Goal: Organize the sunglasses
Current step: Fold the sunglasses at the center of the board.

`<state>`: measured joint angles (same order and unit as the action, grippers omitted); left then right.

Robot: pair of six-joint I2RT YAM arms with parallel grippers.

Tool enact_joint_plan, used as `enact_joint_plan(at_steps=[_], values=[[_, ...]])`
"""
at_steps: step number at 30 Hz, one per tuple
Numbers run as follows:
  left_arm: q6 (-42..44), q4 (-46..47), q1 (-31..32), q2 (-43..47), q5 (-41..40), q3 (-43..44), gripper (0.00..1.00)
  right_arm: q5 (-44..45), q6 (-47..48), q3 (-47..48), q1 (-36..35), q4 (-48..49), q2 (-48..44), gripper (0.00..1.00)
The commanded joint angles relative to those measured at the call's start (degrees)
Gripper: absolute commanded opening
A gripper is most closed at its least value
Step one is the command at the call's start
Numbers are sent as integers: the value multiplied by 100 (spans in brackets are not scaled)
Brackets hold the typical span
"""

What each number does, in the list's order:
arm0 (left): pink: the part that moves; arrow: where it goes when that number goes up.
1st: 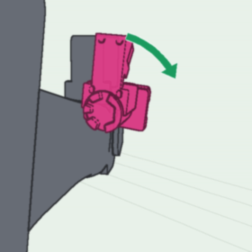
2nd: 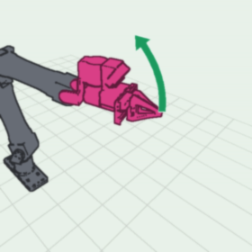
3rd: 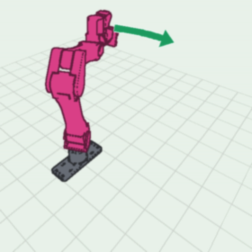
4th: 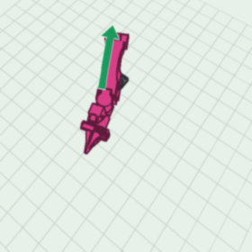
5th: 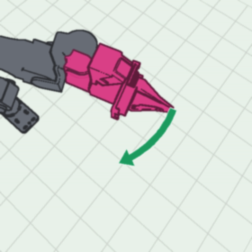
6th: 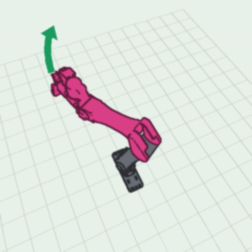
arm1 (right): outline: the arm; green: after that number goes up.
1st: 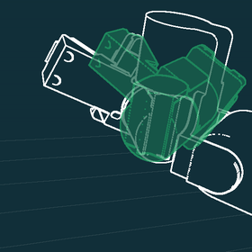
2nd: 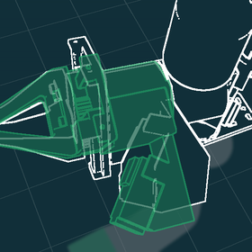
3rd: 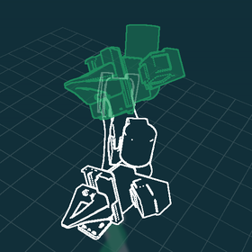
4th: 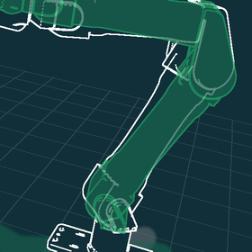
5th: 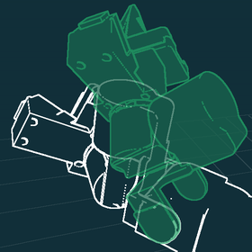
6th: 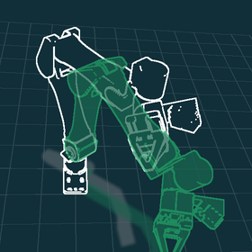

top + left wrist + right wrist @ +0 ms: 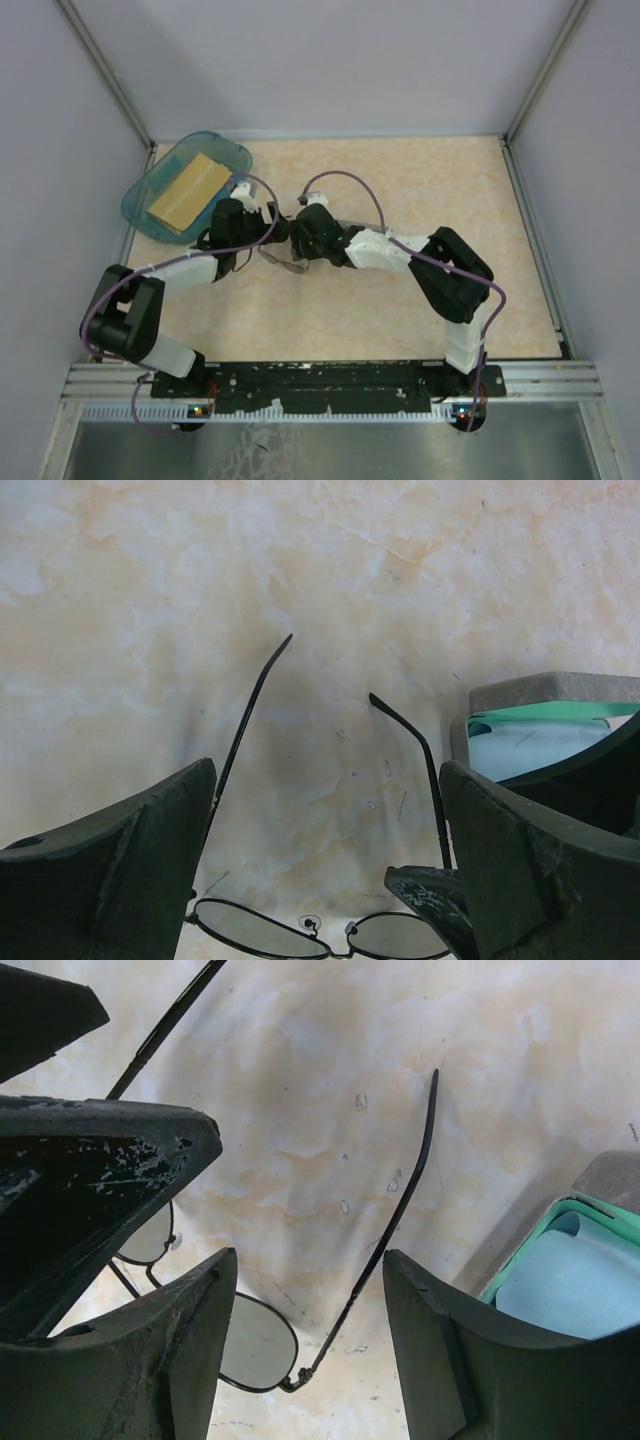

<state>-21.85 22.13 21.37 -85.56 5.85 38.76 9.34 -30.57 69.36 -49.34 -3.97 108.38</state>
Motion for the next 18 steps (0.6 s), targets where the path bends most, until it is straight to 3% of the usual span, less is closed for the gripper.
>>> enact_joint_plan(at_steps=[1,18], values=[[-53,182,-37,-171,124,227,98,40,123,279,9,176,79,60],[-302,414,-52,-453,76,288,99,-159,395,76,-18,667,83,53]])
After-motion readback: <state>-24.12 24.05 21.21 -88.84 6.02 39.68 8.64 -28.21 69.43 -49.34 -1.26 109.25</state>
